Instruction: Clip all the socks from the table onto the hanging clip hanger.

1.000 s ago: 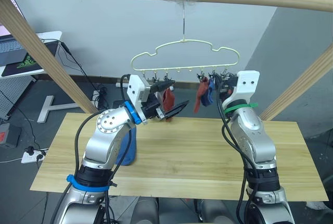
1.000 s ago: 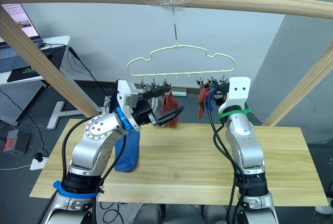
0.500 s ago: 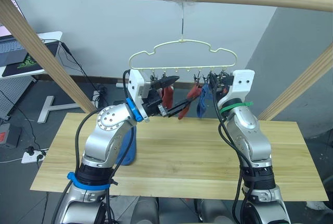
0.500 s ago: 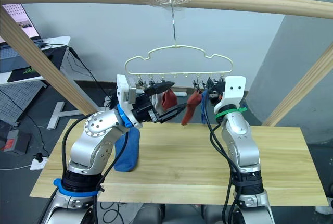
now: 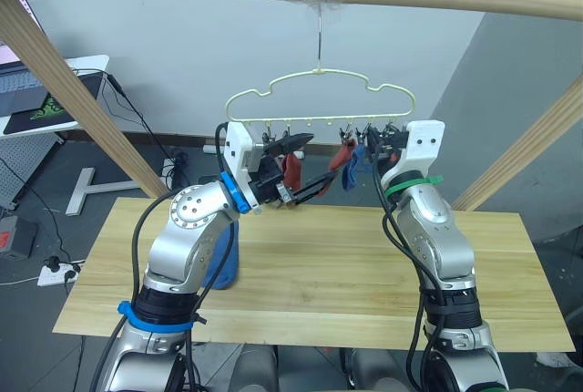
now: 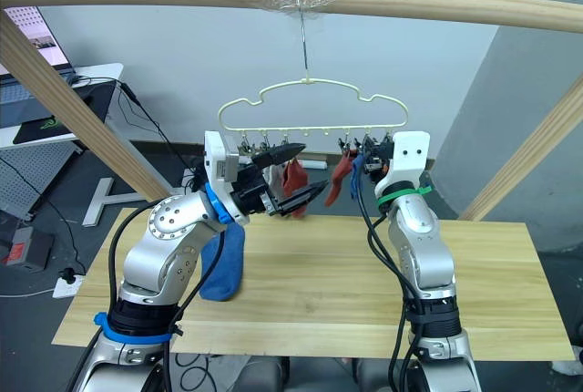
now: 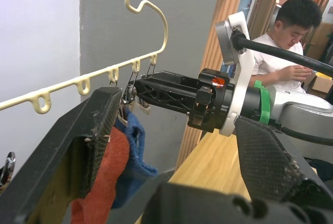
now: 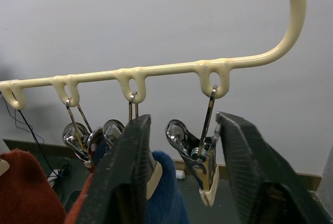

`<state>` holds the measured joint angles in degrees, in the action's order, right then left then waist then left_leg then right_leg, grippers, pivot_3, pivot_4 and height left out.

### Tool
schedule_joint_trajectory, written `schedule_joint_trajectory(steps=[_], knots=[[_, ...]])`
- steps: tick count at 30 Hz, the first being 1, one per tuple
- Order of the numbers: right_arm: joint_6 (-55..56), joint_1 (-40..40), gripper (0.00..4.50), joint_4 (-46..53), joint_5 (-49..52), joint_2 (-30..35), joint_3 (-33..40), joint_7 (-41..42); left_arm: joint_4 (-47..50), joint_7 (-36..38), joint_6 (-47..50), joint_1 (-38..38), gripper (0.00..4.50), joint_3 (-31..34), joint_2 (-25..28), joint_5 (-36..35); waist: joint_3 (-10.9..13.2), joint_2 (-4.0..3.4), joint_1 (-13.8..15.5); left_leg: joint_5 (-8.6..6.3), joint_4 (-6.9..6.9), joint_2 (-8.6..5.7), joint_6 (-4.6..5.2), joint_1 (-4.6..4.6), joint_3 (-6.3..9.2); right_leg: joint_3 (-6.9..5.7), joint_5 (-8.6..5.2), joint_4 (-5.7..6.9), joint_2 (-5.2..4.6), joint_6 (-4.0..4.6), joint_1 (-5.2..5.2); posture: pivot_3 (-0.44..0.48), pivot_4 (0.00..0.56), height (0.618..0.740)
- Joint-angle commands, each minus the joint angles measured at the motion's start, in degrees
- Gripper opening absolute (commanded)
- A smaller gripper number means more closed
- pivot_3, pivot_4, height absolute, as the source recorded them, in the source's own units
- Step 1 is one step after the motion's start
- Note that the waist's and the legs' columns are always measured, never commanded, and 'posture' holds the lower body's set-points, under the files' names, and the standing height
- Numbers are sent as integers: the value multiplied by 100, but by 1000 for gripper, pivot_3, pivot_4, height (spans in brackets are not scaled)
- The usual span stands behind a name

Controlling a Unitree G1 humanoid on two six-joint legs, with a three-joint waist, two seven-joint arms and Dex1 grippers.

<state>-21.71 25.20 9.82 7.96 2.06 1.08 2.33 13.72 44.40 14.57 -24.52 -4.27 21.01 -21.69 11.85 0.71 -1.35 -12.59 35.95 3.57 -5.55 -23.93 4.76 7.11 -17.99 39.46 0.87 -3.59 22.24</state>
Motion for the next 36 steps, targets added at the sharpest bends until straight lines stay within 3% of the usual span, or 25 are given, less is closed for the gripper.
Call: schedule_joint_trajectory(steps=[1,4,9,14,17,23,31,36], knots=[[134,44,557,92,52,-3,125,-9,130,-13,-76,-60,4011,66,-30,-92,0,0,0,0,0,0,0,0,0,0,0,0,0,0,0,115,181,740],[126,48,26,126,73,30,189,-1,145,-22,-62,-56,4011,58,-38,-99,0,0,0,0,0,0,0,0,0,0,0,0,0,0,0,112,180,740],[18,-4,26,272,139,182,296,132,141,-15,-67,63,4011,24,17,-14,0,0,-1,0,0,0,0,0,0,0,0,0,0,0,0,108,180,740],[-592,-85,26,571,480,617,420,577,-177,-401,148,474,4011,48,275,510,0,0,-6,0,0,0,0,0,1,-1,0,-1,0,0,0,97,178,740],[-1338,-107,0,899,851,1011,487,906,-661,-744,266,1031,4482,330,561,813,0,-1,-30,-1,-2,0,1,6,-2,4,-1,0,0,1,-1,97,178,740],[-2204,14,0,1306,1409,1242,773,943,-2162,-1375,2,1517,4482,498,996,1572,0,1,14,-1,-2,1,1,4,4,-3,-2,2,0,4,0,90,173,740],[-2424,30,0,1351,1477,1232,786,811,-3741,-1782,-604,939,4482,426,626,1985,-1,2,124,0,1,0,1,2,4,-6,-2,1,1,3,1,94,171,740],[-2572,8,0,1498,1502,1205,750,760,-4824,-1714,-364,649,4482,435,431,1973,-2,3,120,-1,-2,-1,1,1,1,-4,-2,0,0,3,1,79,167,740]])
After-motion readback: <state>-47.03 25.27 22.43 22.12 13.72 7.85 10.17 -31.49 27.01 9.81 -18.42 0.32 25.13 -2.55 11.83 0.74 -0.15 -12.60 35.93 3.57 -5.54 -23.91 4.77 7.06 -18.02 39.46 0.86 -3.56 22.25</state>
